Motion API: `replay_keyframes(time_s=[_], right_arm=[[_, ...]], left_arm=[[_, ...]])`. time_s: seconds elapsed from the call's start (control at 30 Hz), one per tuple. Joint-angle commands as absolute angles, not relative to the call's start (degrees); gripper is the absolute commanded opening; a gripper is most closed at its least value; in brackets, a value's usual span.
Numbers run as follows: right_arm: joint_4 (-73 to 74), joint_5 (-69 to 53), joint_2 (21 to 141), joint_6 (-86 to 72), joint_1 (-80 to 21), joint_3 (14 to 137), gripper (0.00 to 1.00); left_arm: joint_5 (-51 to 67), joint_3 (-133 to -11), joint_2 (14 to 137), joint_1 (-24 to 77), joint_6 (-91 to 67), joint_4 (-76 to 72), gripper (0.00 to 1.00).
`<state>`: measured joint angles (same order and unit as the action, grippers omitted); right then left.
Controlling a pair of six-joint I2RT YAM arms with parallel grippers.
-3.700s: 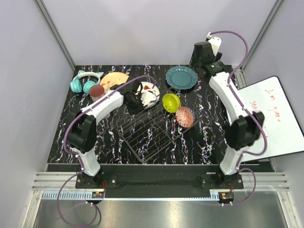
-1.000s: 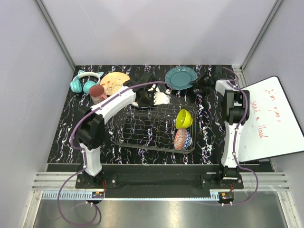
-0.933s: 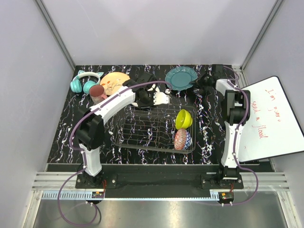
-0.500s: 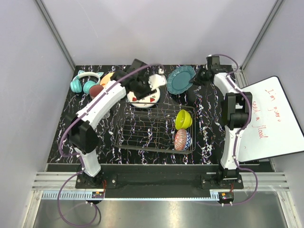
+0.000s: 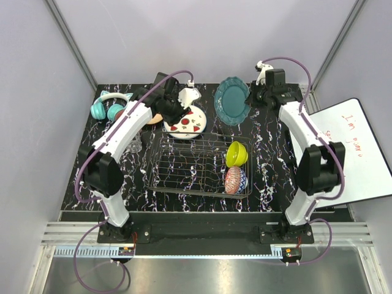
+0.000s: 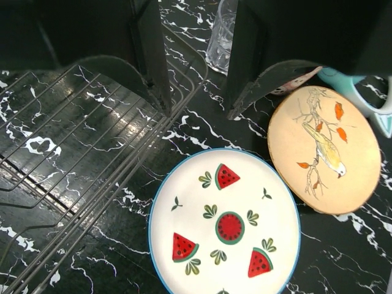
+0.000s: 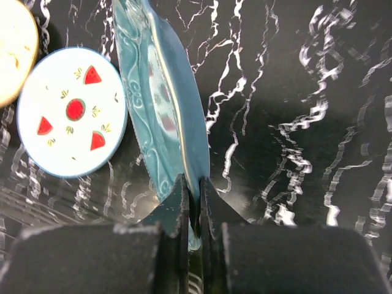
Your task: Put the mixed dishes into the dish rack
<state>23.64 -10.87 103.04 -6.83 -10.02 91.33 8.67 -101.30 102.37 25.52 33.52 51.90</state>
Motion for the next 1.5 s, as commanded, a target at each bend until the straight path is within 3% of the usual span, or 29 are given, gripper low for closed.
replay_keyframes(time_s=[0.0, 0.23, 0.57, 1.0, 1.47], right_arm=[[13.01, -7.56, 90.47, 4.37, -13.7, 89.04, 0.0], [8.96, -4.58, 75.78, 19.32, -18.54, 77.54, 0.0], [11.6, -3.16, 65.4, 26.27, -22.23, 74.1, 0.0], [13.36, 4.92, 63.63, 35.86, -36.46, 69.08, 0.0], [15.03, 11.25, 63.99, 42.45, -42.97, 66.54, 0.0]], left_arm=[[13.43, -101.16, 99.67, 22.34, 31.03, 49.83, 0.45], [17.4, -102.31, 100.46, 17.58, 27.25, 49.83, 0.45], [17.84, -100.02, 100.9, 17.31, 26.72, 49.83, 0.44], [16.61, -98.17, 101.95, 17.31, 26.46, 49.83, 0.44], [16.87, -98.18, 102.83, 17.31, 25.93, 49.83, 0.43]])
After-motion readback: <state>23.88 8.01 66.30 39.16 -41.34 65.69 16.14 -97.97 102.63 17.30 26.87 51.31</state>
